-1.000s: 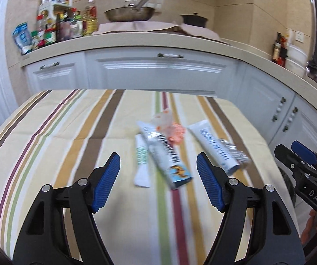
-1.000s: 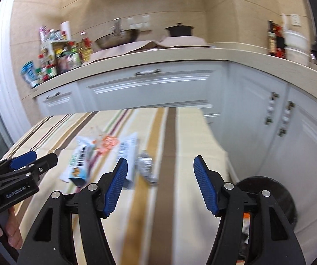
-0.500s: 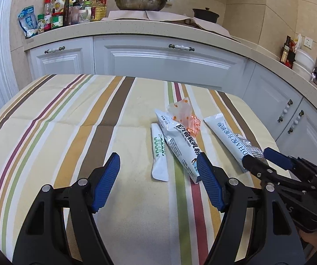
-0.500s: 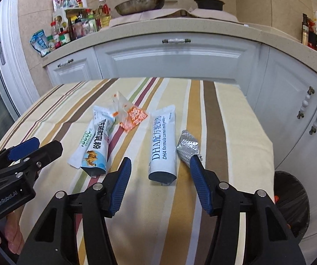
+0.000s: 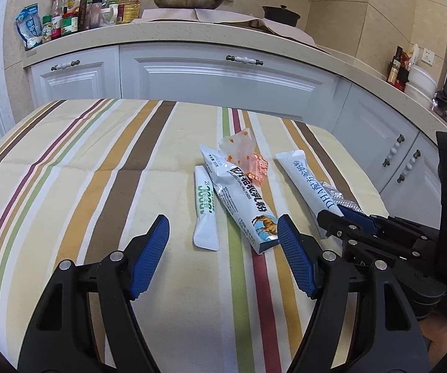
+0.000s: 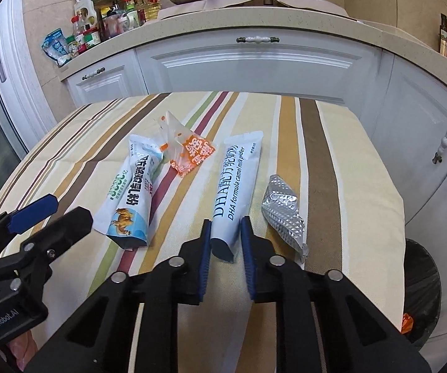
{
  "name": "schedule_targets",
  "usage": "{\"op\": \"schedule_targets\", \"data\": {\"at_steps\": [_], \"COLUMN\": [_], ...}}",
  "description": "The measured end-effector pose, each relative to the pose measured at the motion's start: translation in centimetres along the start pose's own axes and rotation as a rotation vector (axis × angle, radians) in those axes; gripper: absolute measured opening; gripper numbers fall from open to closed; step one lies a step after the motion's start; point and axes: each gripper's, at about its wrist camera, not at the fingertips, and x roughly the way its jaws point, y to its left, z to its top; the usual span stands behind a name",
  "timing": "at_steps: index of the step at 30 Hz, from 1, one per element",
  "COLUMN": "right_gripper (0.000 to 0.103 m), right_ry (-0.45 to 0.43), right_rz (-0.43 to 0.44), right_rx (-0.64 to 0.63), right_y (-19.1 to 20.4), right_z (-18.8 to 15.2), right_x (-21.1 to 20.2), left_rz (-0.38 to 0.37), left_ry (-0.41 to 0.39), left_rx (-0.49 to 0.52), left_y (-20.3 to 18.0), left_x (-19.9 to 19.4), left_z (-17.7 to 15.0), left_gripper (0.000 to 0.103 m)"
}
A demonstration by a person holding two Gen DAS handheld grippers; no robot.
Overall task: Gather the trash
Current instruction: 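Move both tools back over the remaining tubes and foil wrapper, then grasp the white DHA toothpaste tube with the right tool while the left tool grasps the printed tube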
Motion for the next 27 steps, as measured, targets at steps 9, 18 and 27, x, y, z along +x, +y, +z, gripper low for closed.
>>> {"op": "schedule_targets", "data": {"at_steps": [9, 18, 27], "right_gripper": [0.015, 0.015, 0.015], "right_ry": [-0.033, -0.054, -0.063], "right_rz": [0.008, 0.021, 0.031], "right_rx": [0.005, 0.021, 0.029], "right_y": [-0.7, -1.6, -2.0], "right_z": [0.0, -0.2, -0.6], "right_x": [-0.8, -1.4, -1.6], "left_rz": [-0.012, -0.031, -0.058], "left_ry": [0.022, 0.085, 0.109], "left_rx": [0.030, 0.033, 0.024], "left_y": [-1.8, -2.6, -2.5], "left_x": [1.6, 3.5, 4.1], "left_z": [0.0, -0.1, 0.0], "left_gripper": [0.068, 0.052, 0.017]}}
